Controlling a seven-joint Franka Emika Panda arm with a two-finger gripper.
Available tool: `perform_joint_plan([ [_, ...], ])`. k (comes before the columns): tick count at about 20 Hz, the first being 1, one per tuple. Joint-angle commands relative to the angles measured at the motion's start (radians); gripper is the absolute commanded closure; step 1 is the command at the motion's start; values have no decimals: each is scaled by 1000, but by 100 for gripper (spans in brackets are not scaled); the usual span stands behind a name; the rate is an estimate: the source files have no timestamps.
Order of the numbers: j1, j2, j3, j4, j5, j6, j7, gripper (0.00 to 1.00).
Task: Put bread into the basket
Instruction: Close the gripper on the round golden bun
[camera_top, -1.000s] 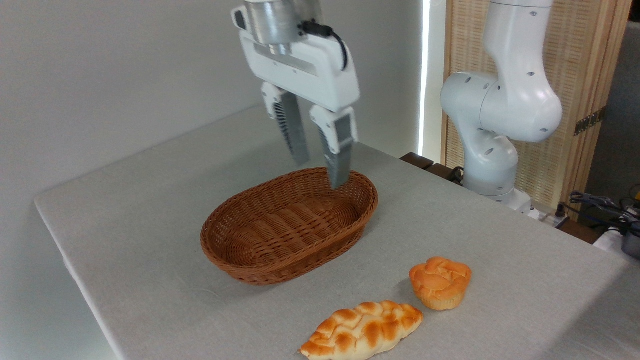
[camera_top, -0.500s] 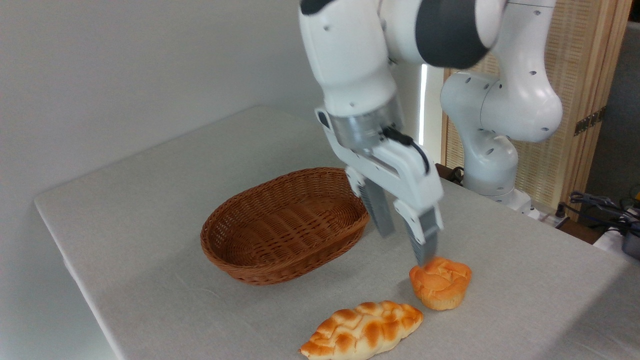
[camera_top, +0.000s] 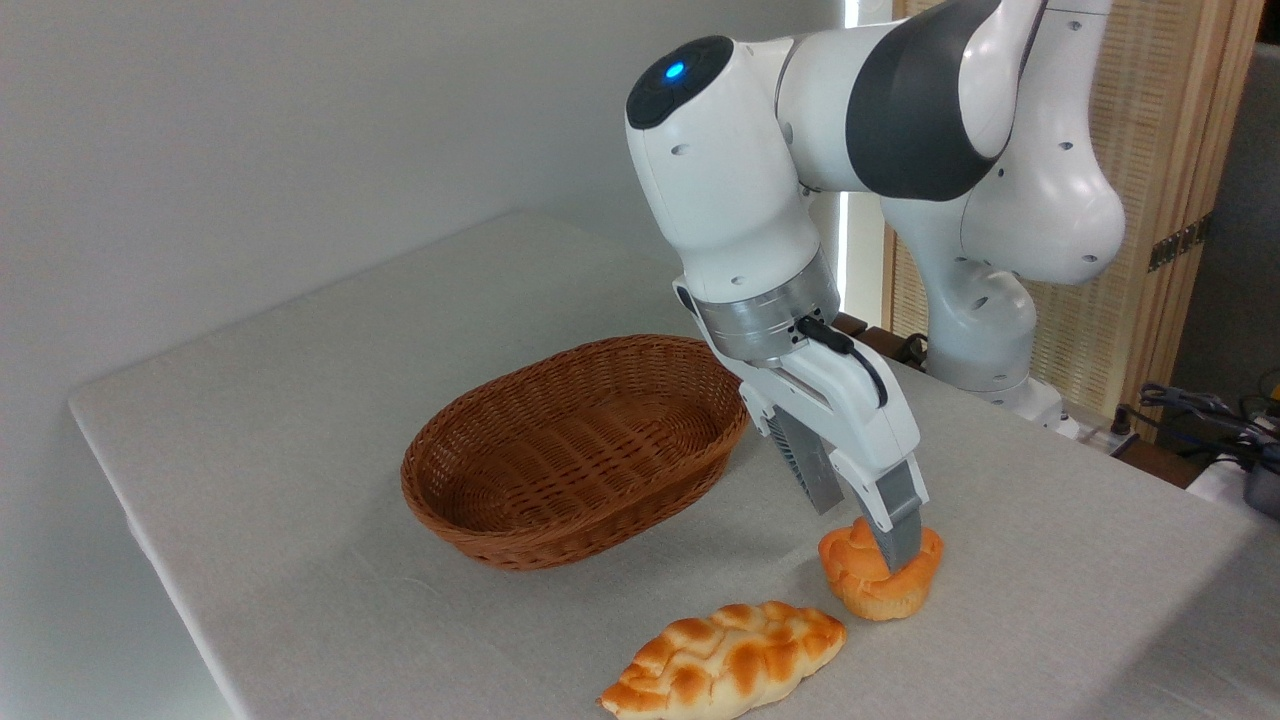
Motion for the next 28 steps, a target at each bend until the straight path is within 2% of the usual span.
perform_joint_plan([
  [1,-4,-5,17,-29,17,33,29,0],
  [4,-4,-1,25,-53,66,41,35,0],
  [12,-4,20,25,-85,68,76,33,0],
  [13,-4,20,25,-95,68,91,33,8],
  [15,-4,20,25,-96,66,104,35,36],
  [17,-6,22,25,-96,66,104,36,51],
  [25,-7,26,25,-96,66,104,46,62],
  [28,-13,18,17,-85,57,86,50,63],
])
